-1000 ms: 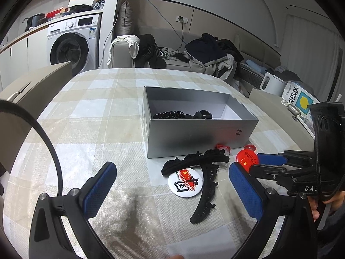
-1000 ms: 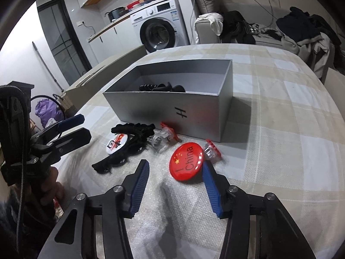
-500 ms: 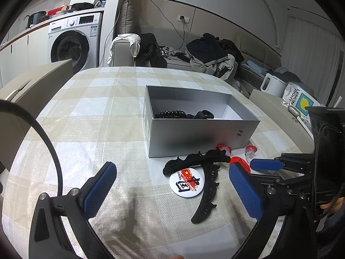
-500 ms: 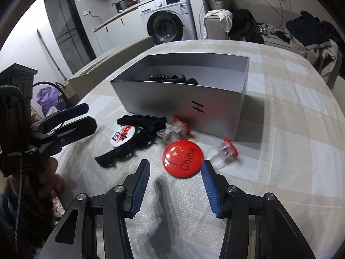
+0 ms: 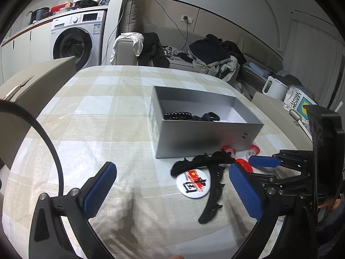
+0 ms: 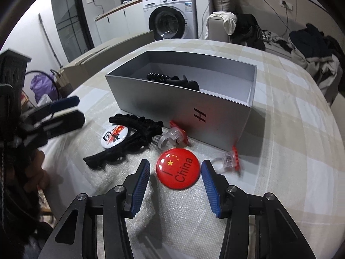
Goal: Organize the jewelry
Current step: 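Close the right gripper on the red 'I love China' badge and lift it, then grasp the black claw hair clip with the left gripper while the right gripper holds the red badge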
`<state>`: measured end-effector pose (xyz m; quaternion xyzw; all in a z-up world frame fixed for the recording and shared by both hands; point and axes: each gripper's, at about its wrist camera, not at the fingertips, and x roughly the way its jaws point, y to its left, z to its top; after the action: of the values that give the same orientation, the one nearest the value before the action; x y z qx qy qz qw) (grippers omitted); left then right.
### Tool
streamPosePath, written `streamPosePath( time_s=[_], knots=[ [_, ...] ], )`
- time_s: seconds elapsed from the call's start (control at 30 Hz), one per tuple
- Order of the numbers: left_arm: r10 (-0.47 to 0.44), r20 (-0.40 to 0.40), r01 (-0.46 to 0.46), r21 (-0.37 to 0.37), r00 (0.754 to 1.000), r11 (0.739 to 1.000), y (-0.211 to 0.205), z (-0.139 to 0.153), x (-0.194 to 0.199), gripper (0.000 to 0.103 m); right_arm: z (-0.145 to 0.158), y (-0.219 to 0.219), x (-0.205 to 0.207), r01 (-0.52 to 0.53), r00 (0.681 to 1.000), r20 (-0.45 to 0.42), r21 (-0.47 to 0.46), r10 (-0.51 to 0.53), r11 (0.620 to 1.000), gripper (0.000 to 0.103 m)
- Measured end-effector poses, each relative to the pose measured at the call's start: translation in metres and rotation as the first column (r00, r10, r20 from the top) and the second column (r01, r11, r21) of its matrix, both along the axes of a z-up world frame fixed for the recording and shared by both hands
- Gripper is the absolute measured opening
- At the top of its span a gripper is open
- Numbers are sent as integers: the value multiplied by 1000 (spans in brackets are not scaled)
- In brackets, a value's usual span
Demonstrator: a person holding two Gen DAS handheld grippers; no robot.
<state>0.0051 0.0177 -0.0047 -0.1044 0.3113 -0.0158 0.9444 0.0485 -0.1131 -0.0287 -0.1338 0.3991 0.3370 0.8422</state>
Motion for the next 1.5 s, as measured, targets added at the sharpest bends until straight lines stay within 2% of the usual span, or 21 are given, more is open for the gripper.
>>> streamPosePath(
  time_s=[0.1,0.2,0.4,0.5,0.63,0.8,0.87,0.93,0.97,1.0,1.03,1.1,1.2,1.43,1.47,1.5],
  knots=[
    [8,-6,-8,-10,1000,1000,5,-1,1,101,-1,4,-2,-1,1000,23,-26,2,1000,48],
    [17,-8,-17,-15,1000,1000,8,-1,0,101,-2,8,-6,2,998,65,-71,3,997,42],
    [17,-14,-17,-41,1000,999,10,-1,0,101,-3,9,-10,-16,995,95,-81,24,997,41],
    [1,-10,-1,-21,1000,1000,5,1,-1,101,2,1,-11,-22,997,73,-9,23,1000,41],
    [-44,-3,44,50,999,998,-13,4,-4,101,9,-18,-9,9,999,44,74,-12,997,41],
    [-168,-52,172,80,984,982,-35,1,-3,100,19,-34,-6,40,998,33,133,-44,990,41],
    [-200,-67,205,82,978,975,-39,0,-3,91,23,-34,-8,37,998,52,133,-44,990,41],
    [-244,-99,250,56,965,967,-41,-3,0,67,25,-35,-8,35,997,57,138,-43,990,41],
    [-266,-115,272,40,957,961,-42,-5,0,59,26,-35,-8,35,997,57,140,-43,990,41],
    [-283,-126,289,32,951,957,-43,-6,0,44,26,-35,-8,35,997,58,140,-44,990,41],
    [-303,-142,310,27,942,950,-45,-8,0,33,27,-36,-8,36,997,59,139,-45,990,41],
    [-337,-160,345,22,928,938,-48,-11,-2,27,27,-36,-8,38,997,58,139,-46,990,41],
    [-354,-161,362,20,921,932,-51,-9,-4,27,27,-35,-8,36,997,59,139,-45,990,41],
    [-295,-198,306,26,935,952,-55,-14,5,26,27,-37,-10,35,997,59,142,-44,989,41],
    [-283,-201,294,27,938,956,-57,-13,6,25,27,-37,-10,36,997,59,143,-45,989,41],
    [-278,-203,289,26,939,957,-58,-13,6,15,27,-37,-10,36,997,61,142,-45,989,41]
  ],
)
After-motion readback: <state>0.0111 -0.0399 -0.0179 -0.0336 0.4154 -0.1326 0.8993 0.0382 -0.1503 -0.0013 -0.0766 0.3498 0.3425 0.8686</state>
